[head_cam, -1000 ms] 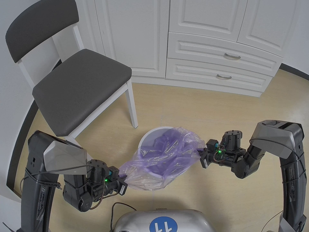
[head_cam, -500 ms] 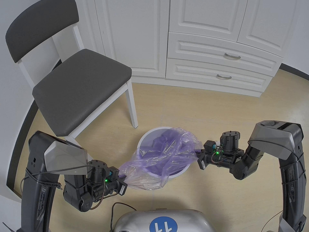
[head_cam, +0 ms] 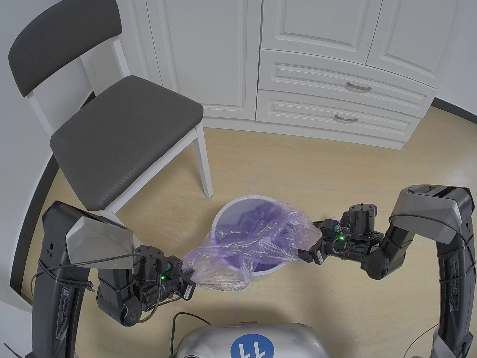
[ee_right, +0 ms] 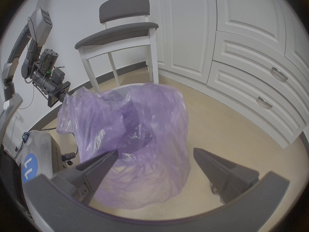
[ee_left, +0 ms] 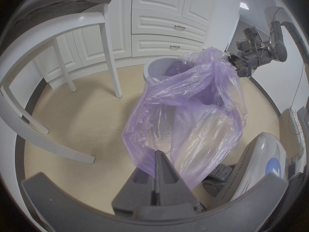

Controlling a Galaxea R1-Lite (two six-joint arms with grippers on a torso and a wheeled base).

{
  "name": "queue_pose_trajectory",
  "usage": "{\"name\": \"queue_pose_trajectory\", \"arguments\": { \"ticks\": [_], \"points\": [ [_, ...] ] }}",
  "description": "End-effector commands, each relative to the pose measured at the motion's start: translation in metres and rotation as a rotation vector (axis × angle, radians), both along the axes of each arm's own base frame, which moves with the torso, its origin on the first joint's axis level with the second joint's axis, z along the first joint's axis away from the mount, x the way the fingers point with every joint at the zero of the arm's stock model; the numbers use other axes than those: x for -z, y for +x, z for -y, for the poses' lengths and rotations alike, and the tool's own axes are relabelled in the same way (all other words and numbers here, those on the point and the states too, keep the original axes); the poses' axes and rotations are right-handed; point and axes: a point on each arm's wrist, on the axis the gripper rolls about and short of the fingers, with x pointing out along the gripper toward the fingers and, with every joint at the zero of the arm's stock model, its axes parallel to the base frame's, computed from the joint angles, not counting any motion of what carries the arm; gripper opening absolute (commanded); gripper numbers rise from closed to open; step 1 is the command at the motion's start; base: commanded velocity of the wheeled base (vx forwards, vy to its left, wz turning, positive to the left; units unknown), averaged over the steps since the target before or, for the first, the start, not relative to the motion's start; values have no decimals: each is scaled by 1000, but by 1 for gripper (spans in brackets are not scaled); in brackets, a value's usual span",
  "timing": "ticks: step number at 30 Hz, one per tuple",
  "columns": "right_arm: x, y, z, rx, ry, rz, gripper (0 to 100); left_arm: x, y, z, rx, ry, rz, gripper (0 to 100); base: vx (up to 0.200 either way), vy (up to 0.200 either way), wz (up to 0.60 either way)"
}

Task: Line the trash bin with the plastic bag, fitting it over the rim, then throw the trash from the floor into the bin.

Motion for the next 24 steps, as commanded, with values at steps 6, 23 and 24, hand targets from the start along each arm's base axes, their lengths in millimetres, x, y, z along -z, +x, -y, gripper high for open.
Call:
{"name": "queue_pose_trajectory", "arguments": {
  "ticks": [6,23,24],
  "points": [
    [-17,-6,20,47,13,51,100,-7,0,-1,-4,-7,18,0,0,0,0],
    [-43,5,53,139,27,126,100,-14,2,-3,-11,-15,38,0,0,0,0],
    [-44,4,53,139,28,129,100,-14,2,-3,-11,-15,38,0,0,0,0]
  ]
}}
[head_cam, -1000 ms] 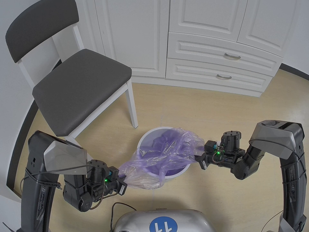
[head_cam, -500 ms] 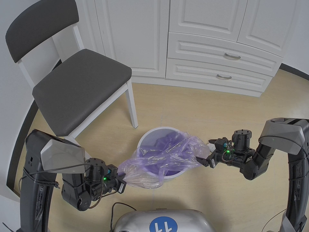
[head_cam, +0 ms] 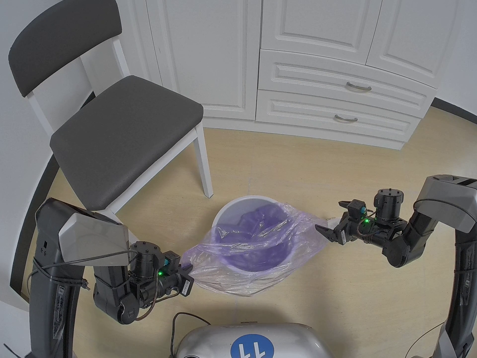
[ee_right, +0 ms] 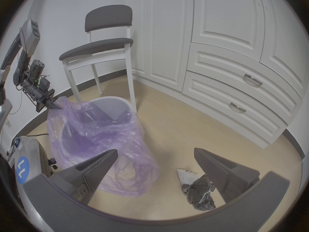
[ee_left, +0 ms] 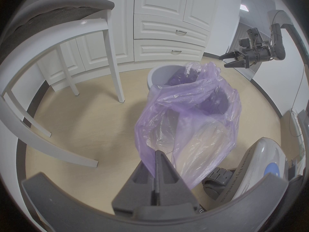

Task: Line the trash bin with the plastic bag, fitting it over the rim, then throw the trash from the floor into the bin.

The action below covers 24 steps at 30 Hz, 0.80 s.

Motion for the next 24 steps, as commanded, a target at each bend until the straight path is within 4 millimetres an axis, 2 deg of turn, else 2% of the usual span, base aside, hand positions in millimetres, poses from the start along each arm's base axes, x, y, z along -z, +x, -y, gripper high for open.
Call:
{"name": "queue_pose_trajectory", "arguments": {
  "ticks": [1,5,10,16,17,19,24],
  "points": [
    [-7,1,2,5,3,21,100,-2,0,0,-1,-2,5,0,0,0,0],
    [-12,-10,-10,-26,3,27,100,-3,0,0,-1,-4,6,0,0,0,0],
    [-9,-26,-39,-33,-5,93,100,-9,2,0,-4,-14,23,0,0,0,0],
    [-2,-44,-93,-137,-25,63,100,-5,0,0,-4,-9,0,0,0,0,0],
    [-4,-44,-101,-157,-31,55,100,-3,0,0,-4,-9,0,100,0,0,0],
    [-6,-43,-107,-171,-38,49,100,-2,1,0,-3,-10,0,100,0,0,0],
    [-41,-48,-142,-292,-167,-9,100,-11,3,-6,-14,-22,26,100,0,0,0]
  ]
}}
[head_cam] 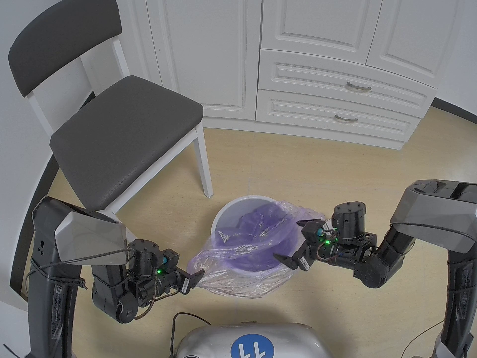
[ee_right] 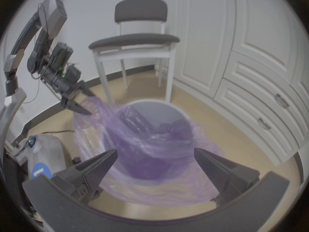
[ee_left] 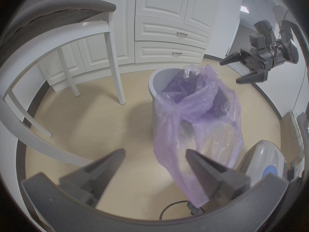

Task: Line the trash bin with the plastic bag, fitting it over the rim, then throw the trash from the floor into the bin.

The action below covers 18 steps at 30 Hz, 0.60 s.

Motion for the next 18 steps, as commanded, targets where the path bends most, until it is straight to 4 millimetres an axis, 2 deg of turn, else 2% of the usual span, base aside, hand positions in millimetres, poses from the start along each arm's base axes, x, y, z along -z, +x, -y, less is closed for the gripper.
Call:
{"name": "queue_pose_trajectory", "arguments": {
  "ticks": [1,10,18],
  "points": [
    [-42,-4,-42,-127,-68,40,100,-9,2,-7,-14,-12,23,100,0,0,0],
    [-34,12,-68,-155,-218,68,100,-44,-13,-13,17,-41,67,100,0,0,0],
    [-18,14,-74,-169,-244,30,100,-51,-14,-16,7,-49,85,100,0,0,0]
  ]
}}
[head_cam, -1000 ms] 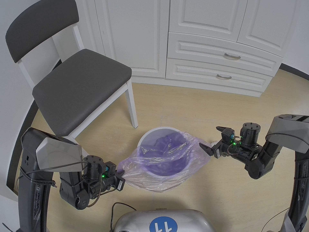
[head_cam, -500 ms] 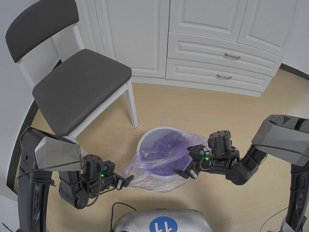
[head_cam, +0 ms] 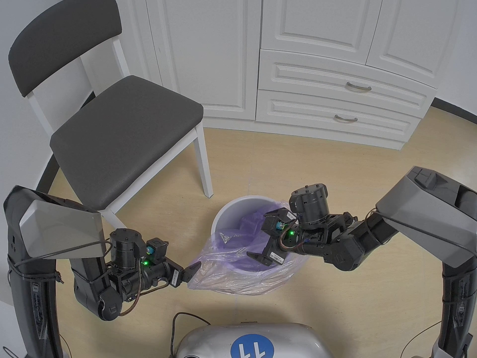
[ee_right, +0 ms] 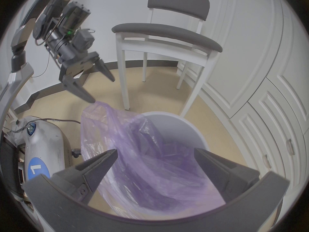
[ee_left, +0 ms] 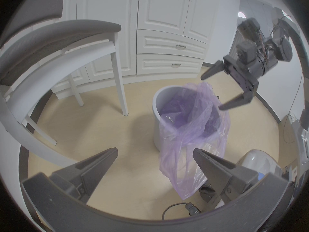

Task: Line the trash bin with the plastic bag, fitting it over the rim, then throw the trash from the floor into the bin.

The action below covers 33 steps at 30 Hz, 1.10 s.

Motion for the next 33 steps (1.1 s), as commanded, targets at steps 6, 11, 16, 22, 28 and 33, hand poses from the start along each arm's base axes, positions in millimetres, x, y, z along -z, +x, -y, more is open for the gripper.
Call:
{"name": "queue_pose_trajectory", "arguments": {
  "ticks": [6,11,16,22,28,33],
  "points": [
    [20,-3,-4,-16,-32,-41,100,-9,0,-3,-7,-8,26,100,0,0,0],
    [26,-5,-2,-24,-57,-49,100,-9,0,-3,-8,-8,28,100,0,0,0],
    [38,2,-5,-15,-64,-58,100,-10,1,-3,-10,-9,31,100,0,0,0],
    [54,14,-8,14,-80,-55,100,-11,1,-3,-10,-11,32,100,0,0,0],
    [50,21,-11,19,-62,-32,0,-11,2,-5,-17,-12,38,100,0,0,0],
    [21,33,-20,45,-15,60,0,-14,4,-7,-26,-19,56,100,0,0,0]
  ]
}}
